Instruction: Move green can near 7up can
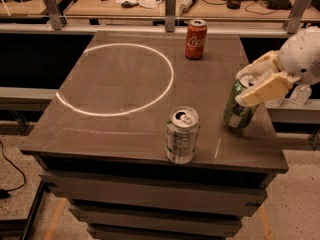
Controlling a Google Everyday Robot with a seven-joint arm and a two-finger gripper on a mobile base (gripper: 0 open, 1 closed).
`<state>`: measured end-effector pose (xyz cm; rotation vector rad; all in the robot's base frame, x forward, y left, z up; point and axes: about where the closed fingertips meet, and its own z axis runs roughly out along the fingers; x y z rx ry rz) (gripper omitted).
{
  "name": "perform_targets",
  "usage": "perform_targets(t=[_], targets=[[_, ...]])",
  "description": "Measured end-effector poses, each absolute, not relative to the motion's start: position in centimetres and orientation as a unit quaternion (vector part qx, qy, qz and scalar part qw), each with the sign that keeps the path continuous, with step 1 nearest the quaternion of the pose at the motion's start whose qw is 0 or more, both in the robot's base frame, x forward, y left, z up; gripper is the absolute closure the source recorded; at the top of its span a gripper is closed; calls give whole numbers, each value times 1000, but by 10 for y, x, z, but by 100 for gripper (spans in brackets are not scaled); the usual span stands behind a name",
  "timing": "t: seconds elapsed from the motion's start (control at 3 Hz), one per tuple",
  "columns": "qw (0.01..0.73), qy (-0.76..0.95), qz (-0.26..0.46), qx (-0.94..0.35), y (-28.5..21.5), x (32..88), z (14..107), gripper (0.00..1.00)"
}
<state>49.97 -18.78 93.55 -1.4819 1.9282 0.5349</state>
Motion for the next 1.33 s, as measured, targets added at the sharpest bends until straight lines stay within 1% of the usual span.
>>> perform_targets(t=[0.33, 0.67, 1.0, 1.33], targets=[[324, 729, 206, -567, -204, 477, 935, 100], [314, 729, 204, -573, -198, 451, 941, 100], [299, 728, 200, -583, -186, 434, 944, 96], [264, 728, 205, -598, -161, 427, 921, 73]])
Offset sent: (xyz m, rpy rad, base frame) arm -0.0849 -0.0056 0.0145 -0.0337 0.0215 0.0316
